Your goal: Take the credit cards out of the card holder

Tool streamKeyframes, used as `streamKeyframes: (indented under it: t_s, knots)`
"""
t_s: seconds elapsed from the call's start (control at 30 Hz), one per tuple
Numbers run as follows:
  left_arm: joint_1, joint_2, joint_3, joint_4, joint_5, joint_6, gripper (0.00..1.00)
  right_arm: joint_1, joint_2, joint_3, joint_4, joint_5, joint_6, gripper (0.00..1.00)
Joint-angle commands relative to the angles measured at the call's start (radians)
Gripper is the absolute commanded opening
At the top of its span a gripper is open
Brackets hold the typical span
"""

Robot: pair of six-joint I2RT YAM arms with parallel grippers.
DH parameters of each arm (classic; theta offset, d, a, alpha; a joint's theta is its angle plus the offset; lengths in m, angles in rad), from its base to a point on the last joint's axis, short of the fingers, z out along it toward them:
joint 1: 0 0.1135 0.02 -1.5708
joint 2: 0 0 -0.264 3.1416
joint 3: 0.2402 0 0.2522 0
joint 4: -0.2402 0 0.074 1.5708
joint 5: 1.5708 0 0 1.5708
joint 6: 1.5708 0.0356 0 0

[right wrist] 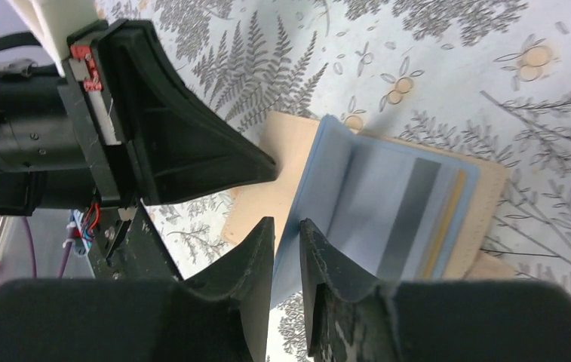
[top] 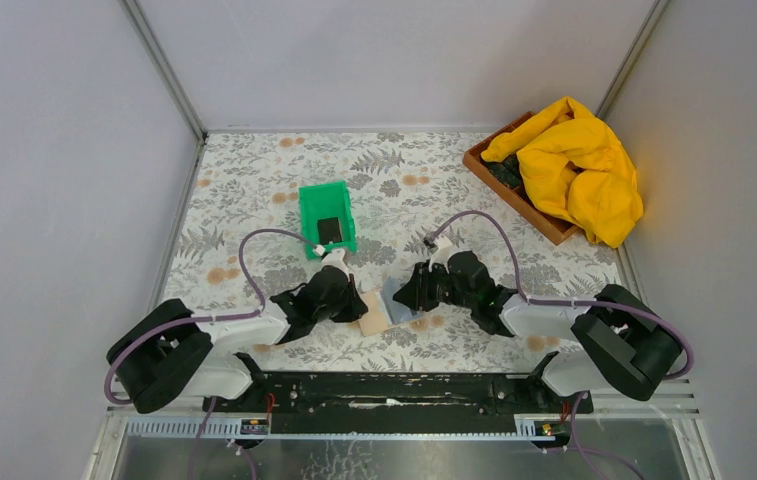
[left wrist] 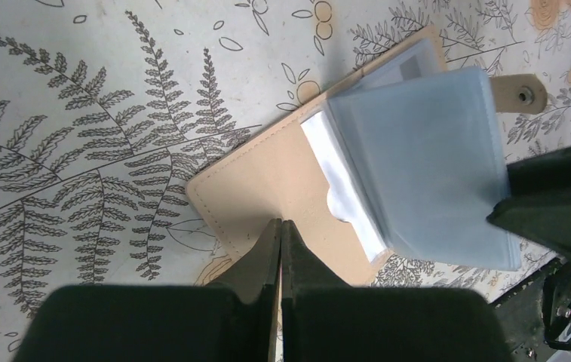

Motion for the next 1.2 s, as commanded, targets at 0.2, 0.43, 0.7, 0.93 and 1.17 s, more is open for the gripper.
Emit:
streamKeyframes:
  t_s: [0.2, 0.43, 0.7, 0.93, 1.17]
  knots:
    - [-0.006, -0.105, -0.013, -0.103, -0.079, -0.008, 0.01, 0.097, 0.029, 0.018, 0.076, 0.036, 0.04, 0.29]
    - [-0.006, -0.228, -0.027, -0.207, -0.133, -0.003, 0.02, 0.155, 0.047, 0.037, 0.069, 0.074, 0.034, 0.33]
    - [-0.007, -0.278, -0.055, -0.224, -0.146, -0.02, 0.02, 0.193, 0.024, 0.047, 0.029, 0.084, 0.008, 0.56]
    - [-0.007, -0.304, -0.06, -0.203, -0.104, -0.035, 0.01, 0.197, -0.031, 0.054, -0.048, 0.175, -0.027, 0.47]
    - [-0.021, -0.365, -0.137, -0.044, 0.001, -0.116, 0.0, 0.186, -0.016, 0.133, -0.232, 0.323, -0.072, 0.04]
